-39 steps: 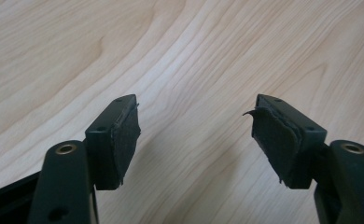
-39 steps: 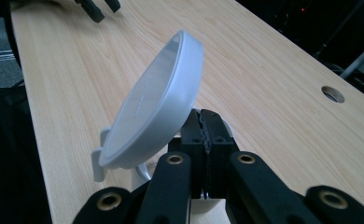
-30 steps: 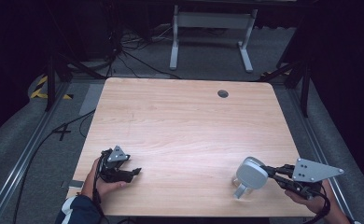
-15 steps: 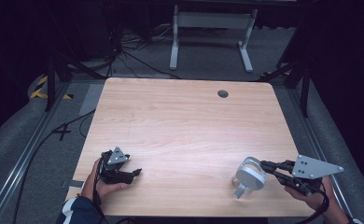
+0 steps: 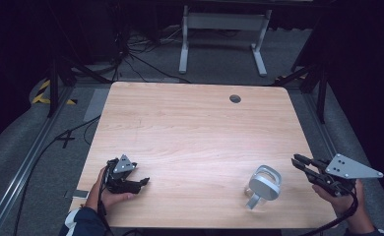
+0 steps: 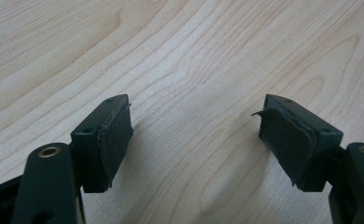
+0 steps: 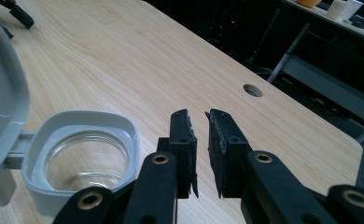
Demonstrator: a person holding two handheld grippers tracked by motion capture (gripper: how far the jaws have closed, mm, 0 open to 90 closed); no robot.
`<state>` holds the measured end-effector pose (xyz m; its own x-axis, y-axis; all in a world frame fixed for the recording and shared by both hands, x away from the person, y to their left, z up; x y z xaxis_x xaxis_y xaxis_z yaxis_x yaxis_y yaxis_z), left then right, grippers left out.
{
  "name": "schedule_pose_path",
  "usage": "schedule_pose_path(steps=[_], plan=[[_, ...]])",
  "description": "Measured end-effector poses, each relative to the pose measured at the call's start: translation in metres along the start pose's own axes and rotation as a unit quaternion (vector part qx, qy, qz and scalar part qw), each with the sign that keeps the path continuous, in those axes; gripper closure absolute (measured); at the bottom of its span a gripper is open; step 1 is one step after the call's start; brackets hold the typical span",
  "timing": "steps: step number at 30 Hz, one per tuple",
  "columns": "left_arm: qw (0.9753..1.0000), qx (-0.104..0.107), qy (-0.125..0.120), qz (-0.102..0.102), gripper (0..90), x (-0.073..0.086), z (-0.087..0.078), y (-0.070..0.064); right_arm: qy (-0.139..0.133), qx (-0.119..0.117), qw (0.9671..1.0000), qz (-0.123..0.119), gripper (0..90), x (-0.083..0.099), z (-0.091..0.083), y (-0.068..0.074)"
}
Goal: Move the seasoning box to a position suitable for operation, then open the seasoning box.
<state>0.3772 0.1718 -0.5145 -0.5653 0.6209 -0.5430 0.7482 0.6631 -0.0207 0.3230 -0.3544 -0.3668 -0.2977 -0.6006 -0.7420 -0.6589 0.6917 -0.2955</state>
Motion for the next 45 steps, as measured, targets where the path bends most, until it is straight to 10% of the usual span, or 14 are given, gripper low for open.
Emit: schedule_pose_path(steps=[21, 45], plan=[[1.0, 0.0, 0.001, 0.0, 23.6, -0.001, 0.001, -0.001, 0.096, 0.01, 0.994, 0.052, 74.6, 0.054, 0.038, -0.031], [1.0, -0.002, 0.003, 0.003, 23.1, -0.002, 0.001, 0.0, 0.175, 0.004, 0.9688, 0.175, 25.1, 0.116, 0.095, -0.048]])
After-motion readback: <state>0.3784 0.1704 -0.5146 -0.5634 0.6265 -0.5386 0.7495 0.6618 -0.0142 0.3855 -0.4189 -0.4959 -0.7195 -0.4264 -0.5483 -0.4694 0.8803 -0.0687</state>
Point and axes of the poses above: each handheld gripper's, and its own axes: z roughly forward along the jaws, x roughly out of its underside, y roughly to its left, the point moved 5 cm from there along z, roughly forward along the jaws, and after that the axes turned 14 degrees about y, right-handed, at the moved point
